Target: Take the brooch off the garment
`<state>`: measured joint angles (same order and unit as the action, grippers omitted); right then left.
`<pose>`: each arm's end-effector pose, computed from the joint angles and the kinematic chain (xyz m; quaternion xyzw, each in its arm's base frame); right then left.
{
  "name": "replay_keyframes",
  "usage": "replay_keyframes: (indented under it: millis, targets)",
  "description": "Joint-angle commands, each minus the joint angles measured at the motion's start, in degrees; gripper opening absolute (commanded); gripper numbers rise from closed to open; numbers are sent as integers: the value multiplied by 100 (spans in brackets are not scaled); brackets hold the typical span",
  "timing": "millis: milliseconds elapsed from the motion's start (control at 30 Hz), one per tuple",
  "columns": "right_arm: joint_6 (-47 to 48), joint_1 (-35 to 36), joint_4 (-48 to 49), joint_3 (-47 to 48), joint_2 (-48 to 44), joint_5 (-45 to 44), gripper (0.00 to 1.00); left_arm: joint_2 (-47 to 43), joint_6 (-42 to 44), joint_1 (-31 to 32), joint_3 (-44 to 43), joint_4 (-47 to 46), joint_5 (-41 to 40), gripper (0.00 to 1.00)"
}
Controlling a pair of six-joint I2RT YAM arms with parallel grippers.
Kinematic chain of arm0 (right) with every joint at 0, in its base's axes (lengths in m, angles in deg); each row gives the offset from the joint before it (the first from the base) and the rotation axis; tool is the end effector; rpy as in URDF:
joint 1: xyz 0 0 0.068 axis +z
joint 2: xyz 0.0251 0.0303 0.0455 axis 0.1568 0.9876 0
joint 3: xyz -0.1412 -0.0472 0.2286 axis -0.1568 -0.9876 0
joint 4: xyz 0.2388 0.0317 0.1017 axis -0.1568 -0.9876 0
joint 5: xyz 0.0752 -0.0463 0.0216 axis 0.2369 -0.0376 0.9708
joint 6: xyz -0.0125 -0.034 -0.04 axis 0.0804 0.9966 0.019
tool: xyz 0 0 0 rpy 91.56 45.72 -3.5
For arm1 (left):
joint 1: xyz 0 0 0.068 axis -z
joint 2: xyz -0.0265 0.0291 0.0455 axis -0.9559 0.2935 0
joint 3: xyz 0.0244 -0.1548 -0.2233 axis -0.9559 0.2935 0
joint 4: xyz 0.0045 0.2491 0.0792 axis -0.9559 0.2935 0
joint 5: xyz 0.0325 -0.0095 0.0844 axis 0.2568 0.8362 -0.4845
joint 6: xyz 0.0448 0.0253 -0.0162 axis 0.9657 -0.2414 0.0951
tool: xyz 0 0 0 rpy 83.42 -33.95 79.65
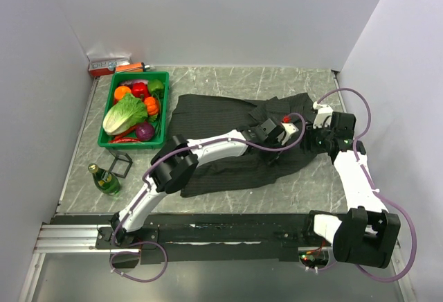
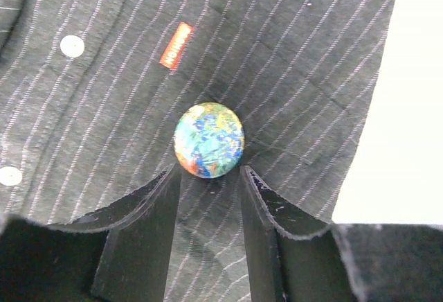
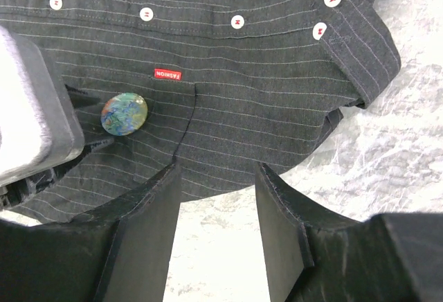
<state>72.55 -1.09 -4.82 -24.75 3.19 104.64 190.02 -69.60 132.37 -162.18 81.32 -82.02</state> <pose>0.2250 -0.0283 0.2525 -0.0961 0.9133 0.0738 0.3889 0.2633 -0.4478 0.1854 0.4222 0.8331 -0.2059 0.2922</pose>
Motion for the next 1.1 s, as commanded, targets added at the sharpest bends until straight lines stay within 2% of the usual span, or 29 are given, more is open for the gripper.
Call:
replay_keyframes:
  millis: [0, 200, 400, 733, 933, 1067]
  targets:
    - [-55, 18, 32, 1, 63, 60, 54, -261, -376, -38, -4, 3, 406, 45]
    - [-64, 9, 85, -96, 81, 42, 54, -129, -508, 6, -48, 12, 468, 47]
    - [-90, 9, 120, -87, 133, 51, 54, 64, -446, 94, -241, 3, 205, 55]
    - [-90, 18, 164, -105, 221, 42, 54, 284, -139, -29, -469, -32, -340, 48]
    - [-99, 18, 146, -96, 239, 51, 53, 12, -235, -231, -461, -32, -218, 46]
    - [-90, 18, 120, -113, 283, 51, 53, -155, -402, -328, -356, -6, 142, 46]
